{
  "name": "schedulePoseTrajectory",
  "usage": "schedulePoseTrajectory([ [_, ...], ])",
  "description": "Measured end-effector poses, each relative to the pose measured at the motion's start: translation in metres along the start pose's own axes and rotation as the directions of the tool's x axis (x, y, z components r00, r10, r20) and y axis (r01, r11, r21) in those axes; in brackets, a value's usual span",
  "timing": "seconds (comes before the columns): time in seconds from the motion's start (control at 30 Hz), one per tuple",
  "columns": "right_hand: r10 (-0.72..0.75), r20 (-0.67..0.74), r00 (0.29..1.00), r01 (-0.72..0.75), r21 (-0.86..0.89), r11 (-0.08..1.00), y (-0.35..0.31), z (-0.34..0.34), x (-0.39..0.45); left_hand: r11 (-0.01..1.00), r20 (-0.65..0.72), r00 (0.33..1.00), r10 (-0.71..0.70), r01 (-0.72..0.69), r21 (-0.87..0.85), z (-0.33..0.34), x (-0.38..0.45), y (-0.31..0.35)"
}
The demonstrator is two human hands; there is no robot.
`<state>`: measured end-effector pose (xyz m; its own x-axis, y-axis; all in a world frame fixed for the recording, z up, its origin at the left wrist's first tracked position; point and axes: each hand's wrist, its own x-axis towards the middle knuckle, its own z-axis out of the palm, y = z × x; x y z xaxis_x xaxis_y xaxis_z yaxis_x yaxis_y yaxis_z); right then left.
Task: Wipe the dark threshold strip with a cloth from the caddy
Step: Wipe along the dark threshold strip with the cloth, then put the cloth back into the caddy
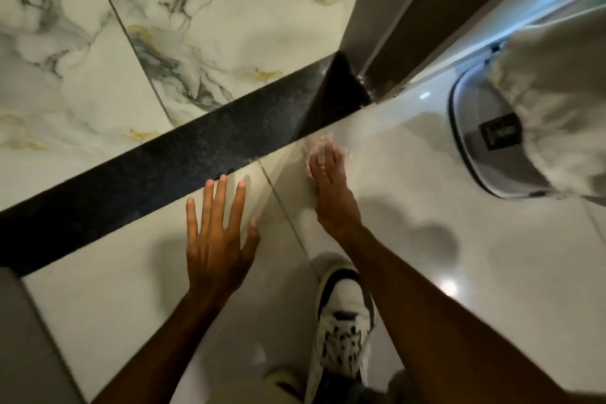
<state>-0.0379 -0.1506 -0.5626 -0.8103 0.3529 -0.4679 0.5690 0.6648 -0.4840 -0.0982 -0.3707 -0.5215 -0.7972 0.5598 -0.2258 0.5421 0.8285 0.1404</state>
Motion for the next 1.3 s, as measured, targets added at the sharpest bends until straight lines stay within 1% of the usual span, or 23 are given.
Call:
schedulePoseTrajectory([
  [0.07,0.142,0.212,0.967,-0.17,0.119,0.978,-0.003,-0.035,-0.043,0.999,-0.012,0.999,0.051,-0.051,0.007,-0.06,-0.017,0.011],
  [0.1,0.177,0.264,0.948,-0.234,0.2,0.952,-0.011,-0.054,-0.063,0.997,-0.011,0.997,0.072,-0.072,0.009,-0.088,-0.027,0.017],
  [0.13,0.222,0.262,0.939,-0.295,0.283,0.913,-0.021,-0.076,-0.086,0.995,-0.009,0.995,0.096,-0.095,0.011,-0.12,-0.037,0.024],
  [0.23,0.356,0.087,0.931,-0.348,0.51,0.787,-0.065,-0.155,-0.156,0.985,0.043,0.985,0.168,-0.169,0.016,-0.217,-0.061,0.053],
  [0.33,0.412,0.04,0.91,-0.329,0.671,0.664,-0.107,-0.243,-0.217,0.966,0.076,0.963,0.258,-0.259,0.008,-0.31,-0.08,0.089],
  [0.43,0.539,-0.062,0.84,-0.246,0.843,0.479,-0.128,-0.345,-0.27,0.917,0.059,0.915,0.398,-0.397,-0.023,-0.396,-0.081,0.133],
  [0.5,0.573,-0.143,0.807,-0.157,0.883,0.442,-0.128,-0.41,-0.295,0.866,0.049,0.864,0.5,-0.499,-0.038,-0.438,-0.067,0.17],
  [0.53,0.594,-0.227,0.772,-0.145,0.846,0.512,-0.122,-0.439,-0.305,0.84,0.053,0.838,0.543,-0.541,-0.047,-0.453,-0.057,0.191],
  [0.57,0.628,-0.33,0.705,-0.086,0.839,0.537,-0.107,-0.458,-0.307,0.816,0.061,0.813,0.579,-0.576,-0.051,-0.465,-0.045,0.213],
  [0.6,0.642,-0.393,0.658,-0.031,0.838,0.545,-0.094,-0.478,-0.307,0.794,0.061,0.792,0.607,-0.605,-0.052,-0.471,-0.033,0.233],
  [0.63,0.697,-0.396,0.598,0.033,0.881,0.472,-0.08,-0.498,-0.305,0.768,0.064,0.766,0.64,-0.638,-0.055,-0.473,-0.019,0.256],
  [0.67,0.785,-0.35,0.512,0.029,0.92,0.391,-0.066,-0.516,-0.301,0.745,0.069,0.741,0.667,-0.664,-0.063,-0.473,-0.006,0.279],
  [0.7,0.807,-0.259,0.53,0.002,0.953,0.304,-0.043,-0.523,-0.297,0.726,0.071,0.723,0.687,-0.684,-0.072,-0.468,0.007,0.301],
  [0.73,0.821,-0.236,0.52,-0.029,0.956,0.293,-0.023,-0.533,-0.288,0.711,0.074,0.707,0.703,-0.699,-0.077,-0.46,0.02,0.322],
  [0.77,0.821,-0.199,0.534,-0.055,0.961,0.269,-0.008,-0.539,-0.279,0.698,0.078,0.693,0.716,-0.713,-0.072,-0.45,0.032,0.34],
  [0.8,0.795,-0.165,0.583,-0.177,0.93,0.323,0.016,-0.53,-0.265,0.681,0.092,0.675,0.732,-0.729,-0.066,-0.435,0.045,0.357],
  [0.83,0.793,-0.219,0.568,-0.317,0.831,0.457,0.041,-0.517,-0.249,0.67,0.125,0.66,0.74,-0.74,-0.058,-0.416,0.059,0.372],
  [0.87,0.792,-0.207,0.574,-0.387,0.784,0.485,0.056,-0.509,-0.234,0.667,0.157,0.654,0.74,-0.743,-0.048,-0.4,0.069,0.382],
  [0.93,0.771,-0.193,0.607,-0.438,0.729,0.527,0.086,-0.485,-0.202,0.663,0.222,0.64,0.735,-0.748,-0.041,-0.359,0.09,0.399],
  [1.0,0.79,-0.165,0.59,-0.476,0.719,0.506,0.103,-0.464,-0.177,0.67,0.27,0.638,0.722,-0.741,-0.043,-0.326,0.103,0.406],
  [1.1,0.813,-0.136,0.566,-0.517,0.71,0.478,0.116,-0.433,-0.153,0.641,0.231,0.631,0.74,-0.767,0.042,-0.3,0.109,0.401],
  [1.2,0.78,-0.108,0.617,-0.571,0.62,0.538,0.116,-0.418,-0.145,0.614,0.239,0.616,0.751,-0.784,0.094,-0.289,0.114,0.393],
  [1.3,0.758,-0.067,0.649,-0.562,0.629,0.537,0.116,-0.429,-0.156,0.596,0.266,0.602,0.753,-0.795,0.113,-0.29,0.113,0.393],
])
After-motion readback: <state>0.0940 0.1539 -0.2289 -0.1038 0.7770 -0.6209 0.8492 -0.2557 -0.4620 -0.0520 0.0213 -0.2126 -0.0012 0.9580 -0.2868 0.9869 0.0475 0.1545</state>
